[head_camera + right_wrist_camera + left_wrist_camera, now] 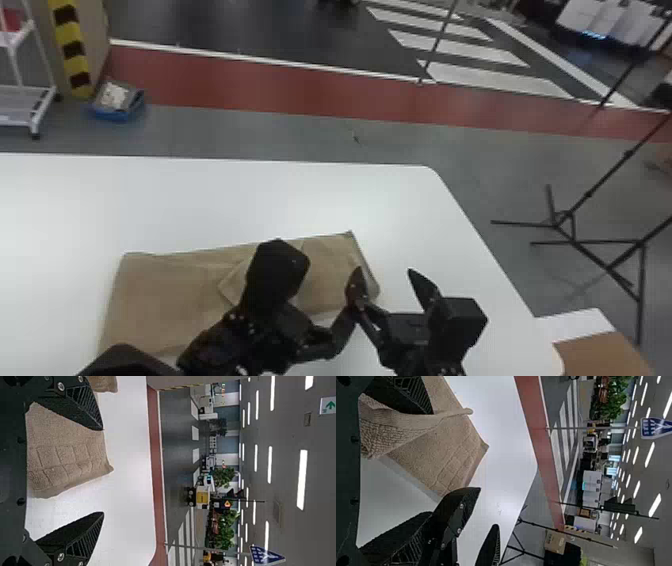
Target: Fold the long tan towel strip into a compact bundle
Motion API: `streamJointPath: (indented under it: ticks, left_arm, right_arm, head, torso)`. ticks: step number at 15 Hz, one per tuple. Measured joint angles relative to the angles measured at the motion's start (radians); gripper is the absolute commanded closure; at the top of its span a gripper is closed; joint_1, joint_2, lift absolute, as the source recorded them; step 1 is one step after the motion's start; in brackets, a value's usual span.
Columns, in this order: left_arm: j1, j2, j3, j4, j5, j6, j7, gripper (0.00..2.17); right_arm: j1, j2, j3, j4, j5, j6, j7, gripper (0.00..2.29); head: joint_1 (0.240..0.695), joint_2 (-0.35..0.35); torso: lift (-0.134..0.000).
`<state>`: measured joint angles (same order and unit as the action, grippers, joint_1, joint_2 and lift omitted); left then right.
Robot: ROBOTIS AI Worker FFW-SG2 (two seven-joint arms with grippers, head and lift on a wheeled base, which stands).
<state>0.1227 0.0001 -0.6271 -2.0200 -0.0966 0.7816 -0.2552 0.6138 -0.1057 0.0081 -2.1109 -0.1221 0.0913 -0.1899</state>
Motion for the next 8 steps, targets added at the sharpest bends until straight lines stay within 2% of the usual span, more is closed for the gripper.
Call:
streamJointPath:
  ticks: [8]
  left_arm:
    - [-0.015,0.0,0.015,0.03,0.003,-0.003,0.003,0.03]
  right_arm:
    - [0.017,-0.01,-0.087,-0.002,-0.059,-0.005,-0.001,0.13]
  head:
    - [0.695,-0.35]
  torso:
    - [-0.12]
